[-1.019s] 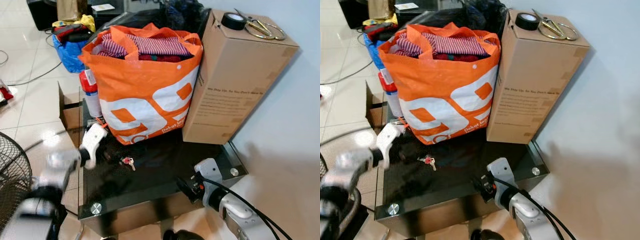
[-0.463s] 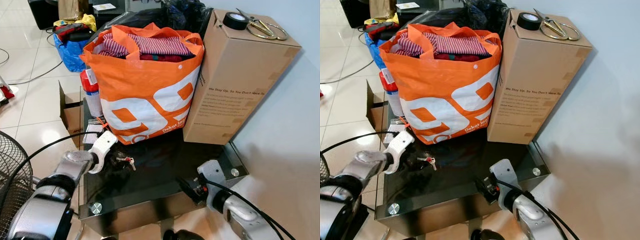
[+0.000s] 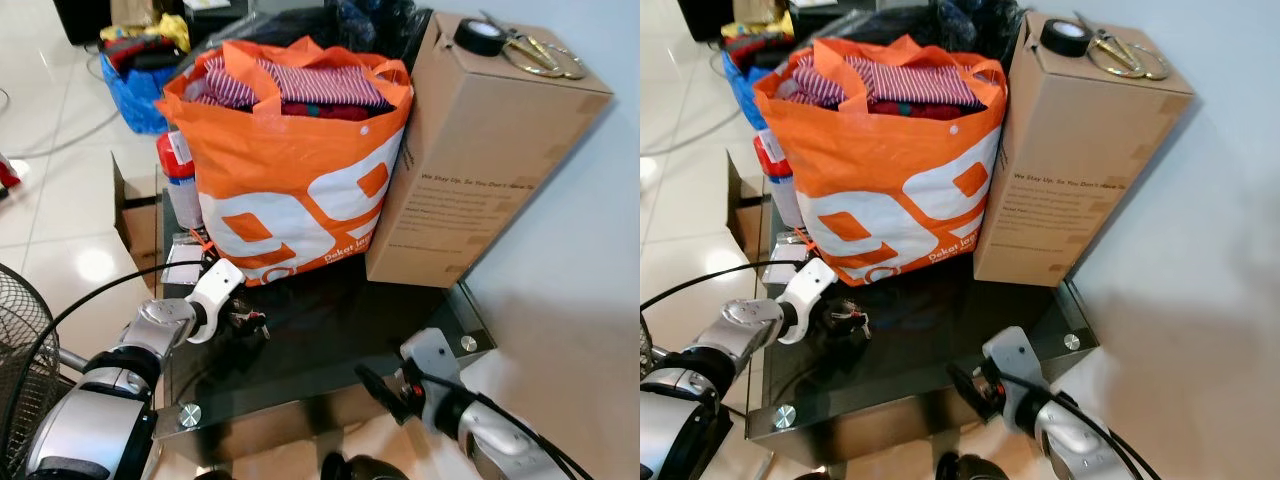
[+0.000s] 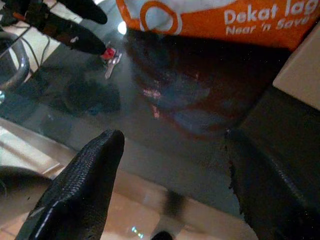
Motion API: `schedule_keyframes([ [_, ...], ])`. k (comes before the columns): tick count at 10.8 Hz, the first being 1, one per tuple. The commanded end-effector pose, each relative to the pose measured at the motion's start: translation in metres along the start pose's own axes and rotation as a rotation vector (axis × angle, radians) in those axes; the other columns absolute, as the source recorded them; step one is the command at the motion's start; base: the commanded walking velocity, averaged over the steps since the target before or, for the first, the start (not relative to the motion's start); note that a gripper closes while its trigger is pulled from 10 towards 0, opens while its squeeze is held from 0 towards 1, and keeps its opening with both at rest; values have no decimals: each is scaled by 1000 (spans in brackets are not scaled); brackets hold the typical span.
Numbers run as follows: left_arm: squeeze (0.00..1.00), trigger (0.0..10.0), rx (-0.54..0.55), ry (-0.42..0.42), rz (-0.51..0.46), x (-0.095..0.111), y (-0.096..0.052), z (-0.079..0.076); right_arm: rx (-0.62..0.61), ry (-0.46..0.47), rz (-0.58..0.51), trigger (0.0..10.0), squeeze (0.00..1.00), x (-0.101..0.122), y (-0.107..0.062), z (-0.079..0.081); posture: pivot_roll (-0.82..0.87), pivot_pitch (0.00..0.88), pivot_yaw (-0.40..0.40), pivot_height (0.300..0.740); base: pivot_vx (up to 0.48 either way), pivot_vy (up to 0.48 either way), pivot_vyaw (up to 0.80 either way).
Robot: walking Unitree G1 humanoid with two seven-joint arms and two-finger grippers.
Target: Hang keys on a hook
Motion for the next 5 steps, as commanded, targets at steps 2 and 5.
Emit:
schedule_keyframes([
  [2, 0, 10000, -40, 25, 0, 2, 5, -8, -6, 9, 5, 10000, 0, 0, -10, 2, -189, 158, -114, 740, 0, 0, 0],
  [5, 0, 10000, -68, 49, 0, 2, 10, -17, -15, 31, 21, 10000, 0, -6, -21, 10, -204, 176, -114, 740, 0, 0, 0],
])
Point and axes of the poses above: a point about 5 cm out from each wrist's last joint towards the gripper, its own y axis pointing out of the wrist towards the gripper, its own x axis along the axis of the wrist's last joint, z = x × y, the point moved 2 cm from there along y, pointing out of the wrist towards the gripper, and after that the axes turned 12 degrees about y, right-handed, at the moved point
